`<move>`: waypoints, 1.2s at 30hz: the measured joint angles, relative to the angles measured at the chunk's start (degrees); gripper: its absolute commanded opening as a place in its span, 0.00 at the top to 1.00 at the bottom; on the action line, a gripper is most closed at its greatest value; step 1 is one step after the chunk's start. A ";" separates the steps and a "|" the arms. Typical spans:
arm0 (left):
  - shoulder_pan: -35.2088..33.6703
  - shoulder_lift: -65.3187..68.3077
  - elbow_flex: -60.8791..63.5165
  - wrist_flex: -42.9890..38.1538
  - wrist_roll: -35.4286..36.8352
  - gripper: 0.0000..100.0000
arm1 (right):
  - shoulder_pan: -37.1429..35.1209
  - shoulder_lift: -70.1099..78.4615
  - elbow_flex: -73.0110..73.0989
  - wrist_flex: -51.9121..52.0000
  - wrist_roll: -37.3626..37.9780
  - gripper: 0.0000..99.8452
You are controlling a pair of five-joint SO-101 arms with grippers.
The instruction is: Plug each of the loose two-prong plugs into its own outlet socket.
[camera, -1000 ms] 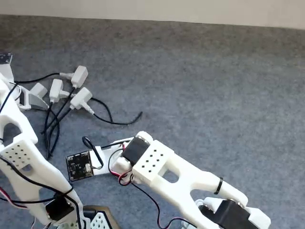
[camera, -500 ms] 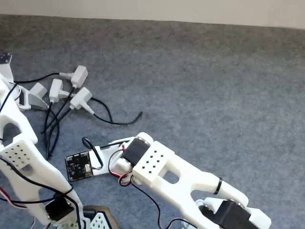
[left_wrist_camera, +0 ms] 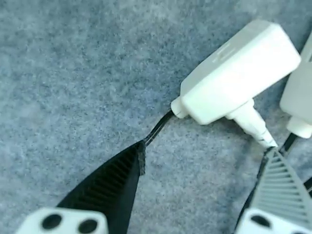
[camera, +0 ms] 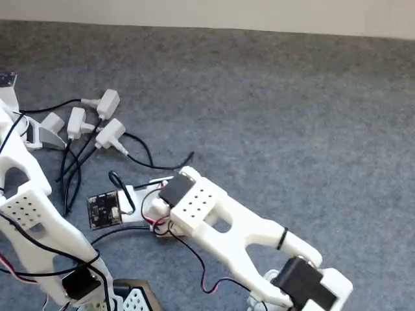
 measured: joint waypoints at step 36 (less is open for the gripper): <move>0.09 0.00 -4.22 7.65 -0.18 0.64 | 1.41 14.95 -6.68 -2.02 -3.60 0.76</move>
